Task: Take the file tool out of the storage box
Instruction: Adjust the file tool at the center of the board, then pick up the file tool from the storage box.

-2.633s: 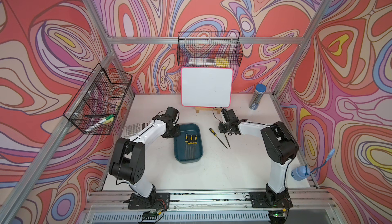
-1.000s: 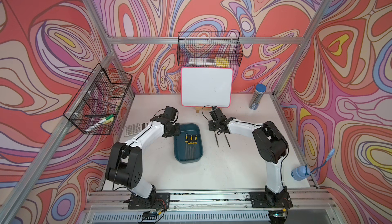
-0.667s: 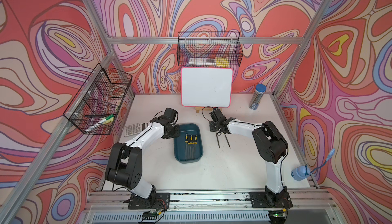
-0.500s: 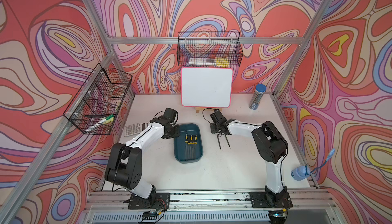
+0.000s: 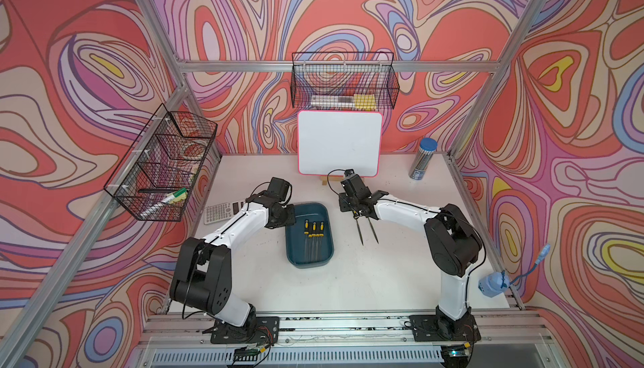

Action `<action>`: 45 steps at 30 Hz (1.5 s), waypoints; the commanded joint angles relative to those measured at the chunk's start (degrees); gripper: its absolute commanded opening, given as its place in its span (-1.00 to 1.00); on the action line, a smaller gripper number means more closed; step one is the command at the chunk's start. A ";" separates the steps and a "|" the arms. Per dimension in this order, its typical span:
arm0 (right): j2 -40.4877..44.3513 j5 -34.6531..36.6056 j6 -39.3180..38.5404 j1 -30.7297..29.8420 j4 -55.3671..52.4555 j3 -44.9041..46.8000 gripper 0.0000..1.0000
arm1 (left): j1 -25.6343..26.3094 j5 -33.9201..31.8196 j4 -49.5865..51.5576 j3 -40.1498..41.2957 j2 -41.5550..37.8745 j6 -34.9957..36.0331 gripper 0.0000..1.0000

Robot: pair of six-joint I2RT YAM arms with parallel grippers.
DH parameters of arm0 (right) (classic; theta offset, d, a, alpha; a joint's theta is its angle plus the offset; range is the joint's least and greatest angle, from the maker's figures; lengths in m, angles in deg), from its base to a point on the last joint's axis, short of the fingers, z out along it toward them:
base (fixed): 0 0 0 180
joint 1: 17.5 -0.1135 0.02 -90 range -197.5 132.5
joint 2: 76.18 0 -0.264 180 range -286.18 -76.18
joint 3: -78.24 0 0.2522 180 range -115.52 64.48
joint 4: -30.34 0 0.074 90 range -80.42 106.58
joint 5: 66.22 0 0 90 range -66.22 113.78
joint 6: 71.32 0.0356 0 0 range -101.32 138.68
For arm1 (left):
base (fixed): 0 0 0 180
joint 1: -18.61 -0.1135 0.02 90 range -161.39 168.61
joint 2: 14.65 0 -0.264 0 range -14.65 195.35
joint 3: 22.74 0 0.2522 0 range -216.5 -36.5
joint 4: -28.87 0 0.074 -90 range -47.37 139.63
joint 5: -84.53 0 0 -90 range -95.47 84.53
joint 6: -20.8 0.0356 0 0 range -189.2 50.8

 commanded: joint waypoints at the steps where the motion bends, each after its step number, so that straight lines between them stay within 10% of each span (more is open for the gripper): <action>1: 1.35 -3.08 -0.61 -4.46 1.27 -3.42 -0.08 | -0.88 0.28 -2.34 1.18 -2.59 -1.44 -0.32; 45: -22.51 -10.25 3.90 -11.91 -11.63 -23.90 -0.15 | -6.69 4.62 -2.08 3.27 -4.20 -1.67 -0.31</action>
